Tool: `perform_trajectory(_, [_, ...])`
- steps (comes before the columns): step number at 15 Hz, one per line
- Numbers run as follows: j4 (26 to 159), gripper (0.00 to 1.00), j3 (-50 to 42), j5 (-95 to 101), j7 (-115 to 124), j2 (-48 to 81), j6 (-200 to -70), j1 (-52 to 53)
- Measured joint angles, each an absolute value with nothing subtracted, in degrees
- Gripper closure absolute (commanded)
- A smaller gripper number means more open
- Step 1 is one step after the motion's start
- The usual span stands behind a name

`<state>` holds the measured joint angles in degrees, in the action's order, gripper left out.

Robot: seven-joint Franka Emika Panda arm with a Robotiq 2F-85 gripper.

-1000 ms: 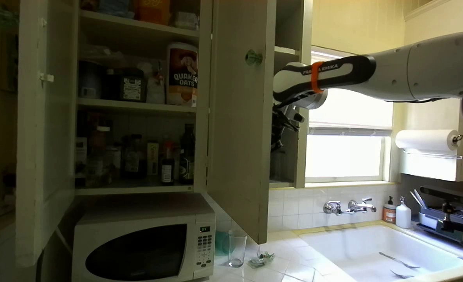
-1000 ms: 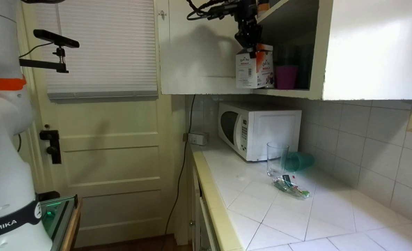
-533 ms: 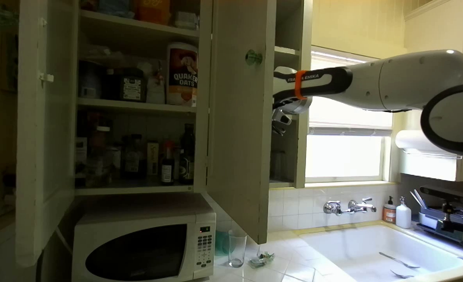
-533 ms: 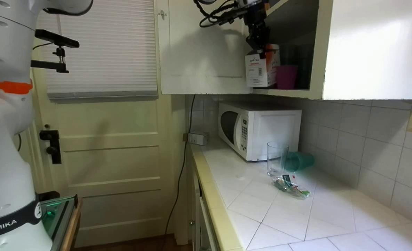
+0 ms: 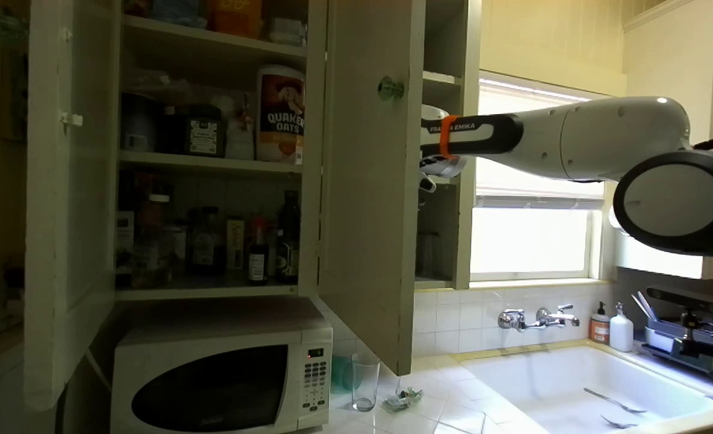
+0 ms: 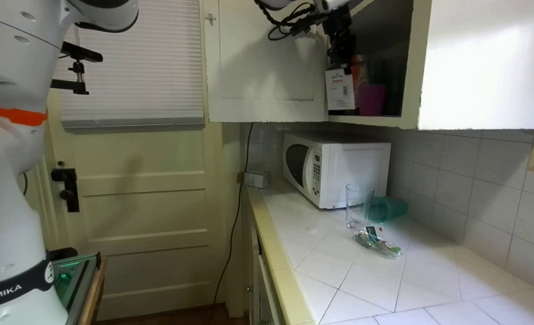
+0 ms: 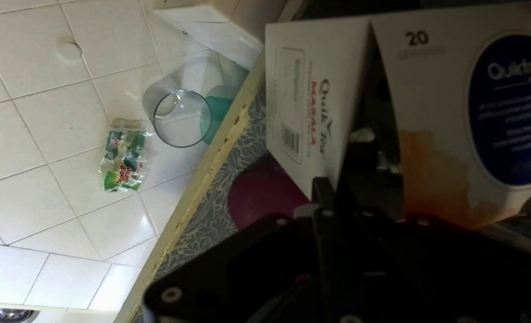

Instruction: Open the right cabinet door then put the white box on the bottom shelf.

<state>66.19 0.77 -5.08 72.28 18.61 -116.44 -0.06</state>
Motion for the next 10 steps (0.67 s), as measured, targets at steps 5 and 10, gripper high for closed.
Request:
perform_trajectory(5, [63.28,0.70,0.77,-5.08,72.84,21.03,-117.23,-0.06])
perform_trajectory(10, [60.63,0.34,0.70,-5.09,73.40,22.43,-117.59,-0.07])
